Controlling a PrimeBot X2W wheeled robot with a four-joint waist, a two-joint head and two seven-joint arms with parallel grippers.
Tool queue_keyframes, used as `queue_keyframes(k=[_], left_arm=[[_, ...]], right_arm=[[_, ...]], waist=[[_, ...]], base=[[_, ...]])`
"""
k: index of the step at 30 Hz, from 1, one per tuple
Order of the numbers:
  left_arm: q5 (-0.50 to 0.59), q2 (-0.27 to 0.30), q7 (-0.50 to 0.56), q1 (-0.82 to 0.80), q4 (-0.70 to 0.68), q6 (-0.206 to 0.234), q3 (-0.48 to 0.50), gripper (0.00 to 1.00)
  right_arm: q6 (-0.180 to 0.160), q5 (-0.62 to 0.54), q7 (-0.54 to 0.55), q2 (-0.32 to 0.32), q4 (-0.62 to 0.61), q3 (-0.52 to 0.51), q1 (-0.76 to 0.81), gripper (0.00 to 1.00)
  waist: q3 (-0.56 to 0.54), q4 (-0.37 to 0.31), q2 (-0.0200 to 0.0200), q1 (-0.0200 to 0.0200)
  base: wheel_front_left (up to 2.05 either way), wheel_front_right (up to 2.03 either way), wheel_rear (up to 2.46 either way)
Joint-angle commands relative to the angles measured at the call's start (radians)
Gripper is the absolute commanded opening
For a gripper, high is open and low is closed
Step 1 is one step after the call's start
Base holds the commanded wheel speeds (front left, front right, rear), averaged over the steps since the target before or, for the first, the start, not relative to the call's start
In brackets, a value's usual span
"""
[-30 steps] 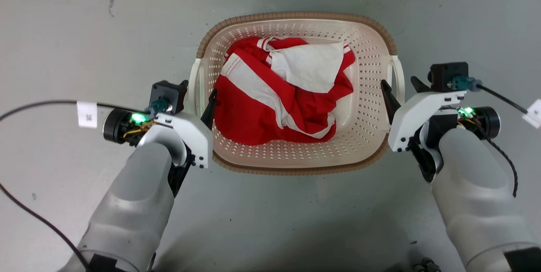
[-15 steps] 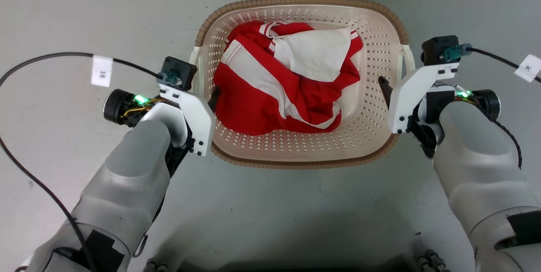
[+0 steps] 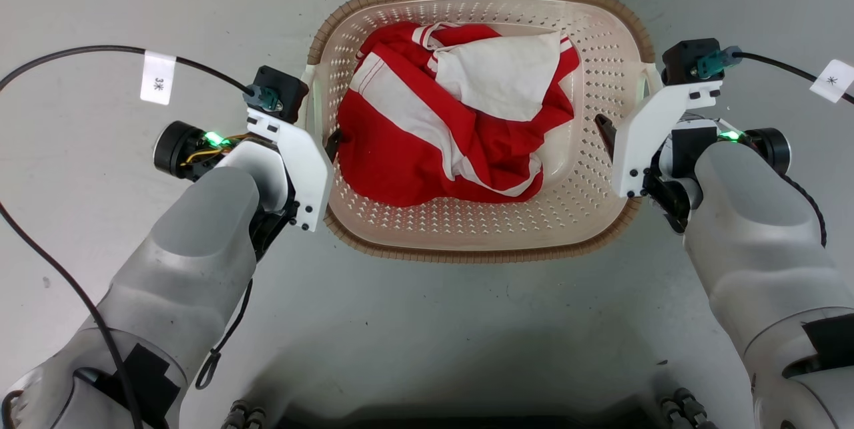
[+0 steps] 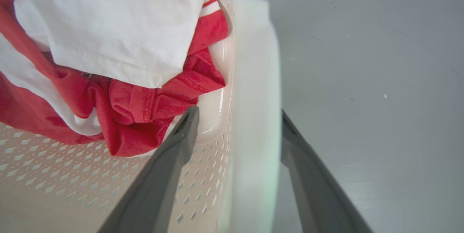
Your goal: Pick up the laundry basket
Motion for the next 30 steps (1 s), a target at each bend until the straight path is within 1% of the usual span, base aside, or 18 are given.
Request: queue_keyframes(k=[1,3,4,5,6,15,20,22,30], left_arm=[[-0.006,0.003,0.001,-0.013,0.004,-0.001,-0.009,1.0],[-0.022,0.003,0.001,-0.018,0.007,-0.001,-0.028,1.0],[-0.033,0.001,0.005,-0.018,0.008,-0.001,-0.036,0.44],[-0.044,0.0,0.005,-0.02,0.009,-0.001,-0.042,0.0],[-0.053,-0.002,0.006,-0.02,0.007,-0.001,-0.051,0.0],[-0.123,0.011,0.009,-0.017,-0.003,-0.002,-0.134,0.0],[-0.178,0.026,0.028,0.002,-0.02,-0.002,-0.174,0.0],[-0.208,0.032,0.064,0.018,-0.044,-0.002,-0.203,0.0],[-0.332,0.115,0.229,0.049,-0.157,-0.002,-0.32,0.0]], right_arm=[[0.0,0.008,0.004,-0.001,0.005,0.004,-0.013,1.0],[0.0,0.005,0.01,-0.001,0.007,0.011,-0.016,1.0],[0.0,0.008,0.015,-0.001,0.007,0.014,-0.014,0.98],[0.0,0.018,0.019,-0.001,0.008,0.016,-0.011,0.31],[0.0,0.021,0.021,0.0,0.008,0.019,-0.01,0.0],[0.0,0.024,0.025,-0.003,0.009,0.05,0.001,0.0],[0.0,0.016,0.083,-0.003,0.011,0.077,0.024,0.0],[0.0,0.03,0.128,-0.003,0.011,0.114,0.041,0.0],[0.0,0.121,0.293,-0.003,-0.029,0.249,0.097,0.0]], waist=[[0.001,0.0,0.0,0.0],[0.002,0.0,0.0,0.0],[0.001,0.001,0.0,0.0],[0.001,0.002,0.0,0.0],[0.001,0.003,0.0,0.0],[-0.023,0.005,0.0,0.0],[-0.087,0.0,0.0,0.0],[-0.127,-0.002,0.0,0.0],[-0.314,-0.018,0.0,0.0]], base=[[0.0,0.0,0.0],[0.0,0.0,0.0],[0.0,0.0,0.0],[0.0,0.0,0.0],[0.0,0.0,0.0],[0.0,0.0,0.0],[0.0,0.0,0.0],[0.0,0.0,0.0],[0.0,0.0,0.0]])
